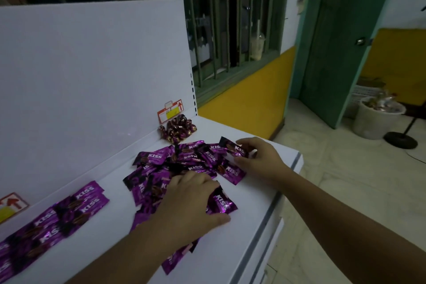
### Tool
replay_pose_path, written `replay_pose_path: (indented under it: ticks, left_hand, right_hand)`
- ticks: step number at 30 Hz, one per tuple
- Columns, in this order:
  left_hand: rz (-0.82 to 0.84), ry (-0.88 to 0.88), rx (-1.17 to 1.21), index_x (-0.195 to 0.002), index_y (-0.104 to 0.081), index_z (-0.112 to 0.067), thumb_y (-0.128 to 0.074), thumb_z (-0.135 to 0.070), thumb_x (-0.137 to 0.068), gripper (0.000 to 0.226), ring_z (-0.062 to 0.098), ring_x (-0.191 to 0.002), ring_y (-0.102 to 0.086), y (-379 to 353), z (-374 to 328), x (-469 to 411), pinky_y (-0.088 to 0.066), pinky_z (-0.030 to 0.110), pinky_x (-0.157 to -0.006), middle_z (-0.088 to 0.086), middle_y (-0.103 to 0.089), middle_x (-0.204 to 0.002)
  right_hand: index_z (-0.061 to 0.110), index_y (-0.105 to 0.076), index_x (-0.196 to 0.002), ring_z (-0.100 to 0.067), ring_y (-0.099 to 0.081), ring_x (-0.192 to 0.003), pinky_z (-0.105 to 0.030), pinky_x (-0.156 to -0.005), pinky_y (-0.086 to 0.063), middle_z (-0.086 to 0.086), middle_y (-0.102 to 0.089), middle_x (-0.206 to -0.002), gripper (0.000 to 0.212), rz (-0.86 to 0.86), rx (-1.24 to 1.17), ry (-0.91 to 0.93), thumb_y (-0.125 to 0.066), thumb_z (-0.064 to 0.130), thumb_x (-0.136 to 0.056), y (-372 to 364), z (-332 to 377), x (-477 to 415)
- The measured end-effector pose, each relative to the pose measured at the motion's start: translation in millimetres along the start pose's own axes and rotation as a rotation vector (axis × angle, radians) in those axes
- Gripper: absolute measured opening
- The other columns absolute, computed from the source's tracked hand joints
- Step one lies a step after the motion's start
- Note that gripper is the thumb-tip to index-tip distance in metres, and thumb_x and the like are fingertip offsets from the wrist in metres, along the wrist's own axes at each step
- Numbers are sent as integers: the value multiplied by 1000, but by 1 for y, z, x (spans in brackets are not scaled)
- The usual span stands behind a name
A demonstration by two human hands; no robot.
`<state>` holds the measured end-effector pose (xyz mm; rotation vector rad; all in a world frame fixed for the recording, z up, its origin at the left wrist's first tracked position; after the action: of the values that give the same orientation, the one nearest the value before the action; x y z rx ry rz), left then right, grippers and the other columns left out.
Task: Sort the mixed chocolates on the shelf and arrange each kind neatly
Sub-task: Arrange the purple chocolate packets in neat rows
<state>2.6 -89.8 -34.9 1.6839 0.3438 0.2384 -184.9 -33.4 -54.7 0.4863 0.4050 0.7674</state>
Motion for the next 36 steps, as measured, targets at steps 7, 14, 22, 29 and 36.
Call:
replay_pose_path:
  ticks: [7, 14, 22, 29, 36]
  left_hand:
    - [174, -50, -6, -141, -31, -33, -55, -58, -80, 70, 6, -132, -23, 0, -3, -6, -17, 31, -112, -15, -32, -144]
    - [-30, -158, 4, -111, -57, -31, -42, -40, -85, 32, 6, -92, -47, -3, -8, -9, -37, 29, -95, -14, -59, -97]
    - [-395, -113, 276, -108, -66, -27, -47, -34, -91, 27, 3, -97, -53, 26, -1, -16, -39, 17, -88, -12, -60, -104]
    - [-423, 310, 887, -83, -68, -23, -56, -19, -90, 15, 14, -74, -68, 48, 32, 1, -54, 24, -70, 3, -72, -82]
    - [-536, 598, 1405, -92, -65, -5, -62, -3, -85, 9, 19, -65, -69, 43, 73, 46, -55, 24, -54, 12, -73, -81]
  right_hand:
    - [24, -67, -108, -9, -54, -96, -12, -72, -38, 5, -60, -106, 35, 85, 9, 60, -76, 16, -75, -4, -3, -4]
    - [27, -64, -95, -12, -56, -95, -10, -69, -37, 3, -60, -104, 28, 68, -26, 68, -77, 13, -74, -2, -4, -4]
    - [19, -61, -90, -4, -57, -69, -9, -55, -41, 2, -67, -87, 23, 70, -99, 42, -76, 12, -75, 0, -2, -1]
    - [19, -62, -89, -15, -63, -74, -14, -58, -47, 1, -69, -86, 23, 83, -102, 52, -77, 10, -74, -2, -1, 1]
    - [26, -63, -94, -5, -59, -74, -11, -59, -40, 7, -66, -87, 23, -64, -47, 156, -75, 16, -77, -17, 48, 4]
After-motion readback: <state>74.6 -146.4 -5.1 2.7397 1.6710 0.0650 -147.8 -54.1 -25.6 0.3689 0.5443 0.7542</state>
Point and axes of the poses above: each hand's wrist, its own x-axis away from the middle knuckle, its own y-axis out of the back of the hand, z = x × y, the point moved 5 cm from there along -x, towards the middle knuckle
